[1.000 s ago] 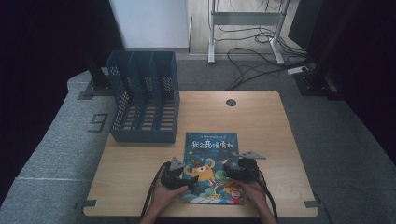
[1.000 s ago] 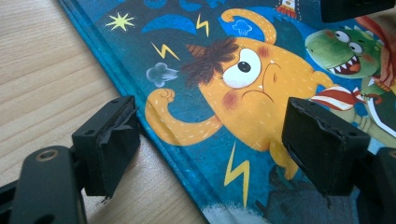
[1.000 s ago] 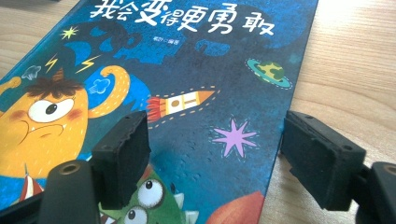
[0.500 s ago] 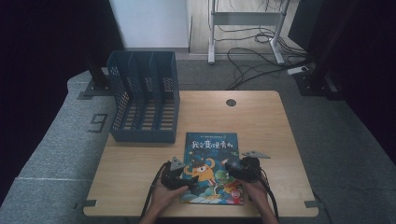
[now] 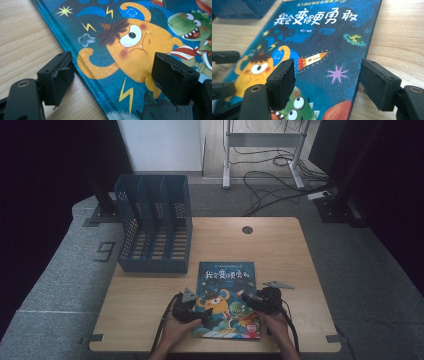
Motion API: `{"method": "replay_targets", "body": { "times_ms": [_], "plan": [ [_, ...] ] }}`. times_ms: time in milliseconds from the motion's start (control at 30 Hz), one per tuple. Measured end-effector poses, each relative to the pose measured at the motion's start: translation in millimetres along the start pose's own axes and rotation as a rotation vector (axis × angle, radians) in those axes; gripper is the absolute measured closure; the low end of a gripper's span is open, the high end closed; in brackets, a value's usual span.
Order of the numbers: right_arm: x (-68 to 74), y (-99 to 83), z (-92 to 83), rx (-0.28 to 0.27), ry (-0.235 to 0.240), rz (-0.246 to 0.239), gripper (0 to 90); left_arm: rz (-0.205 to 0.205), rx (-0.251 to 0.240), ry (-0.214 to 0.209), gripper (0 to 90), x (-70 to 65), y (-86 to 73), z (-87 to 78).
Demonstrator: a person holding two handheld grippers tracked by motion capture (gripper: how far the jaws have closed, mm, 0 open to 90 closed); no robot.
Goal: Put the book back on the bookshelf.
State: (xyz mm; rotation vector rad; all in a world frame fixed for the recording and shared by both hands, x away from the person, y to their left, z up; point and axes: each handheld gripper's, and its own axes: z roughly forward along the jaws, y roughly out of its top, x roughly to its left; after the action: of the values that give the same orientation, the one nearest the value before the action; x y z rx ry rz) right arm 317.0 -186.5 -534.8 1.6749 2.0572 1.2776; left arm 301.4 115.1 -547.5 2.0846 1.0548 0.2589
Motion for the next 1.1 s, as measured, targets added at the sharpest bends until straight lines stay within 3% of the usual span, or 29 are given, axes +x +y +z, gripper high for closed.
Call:
{"method": "replay_targets", "body": {
  "times_ms": [200,633,1100],
  "plan": [
    [-3.9,3.4,-6.2,-0.029,0.061,0.053,28.4,-0.013,-0.005,-0.012,16.9,1.9,-0.1,-0.4],
    [-8.3,6.9,-12.9,-0.042,0.138,0.116,29.4,-0.033,-0.013,-0.025,15.3,4.8,-0.5,-1.1],
    [-11.4,8.0,-15.2,-0.032,0.177,0.195,29.5,-0.040,-0.016,-0.028,14.8,5.7,-0.6,-1.3]
  ]
}}
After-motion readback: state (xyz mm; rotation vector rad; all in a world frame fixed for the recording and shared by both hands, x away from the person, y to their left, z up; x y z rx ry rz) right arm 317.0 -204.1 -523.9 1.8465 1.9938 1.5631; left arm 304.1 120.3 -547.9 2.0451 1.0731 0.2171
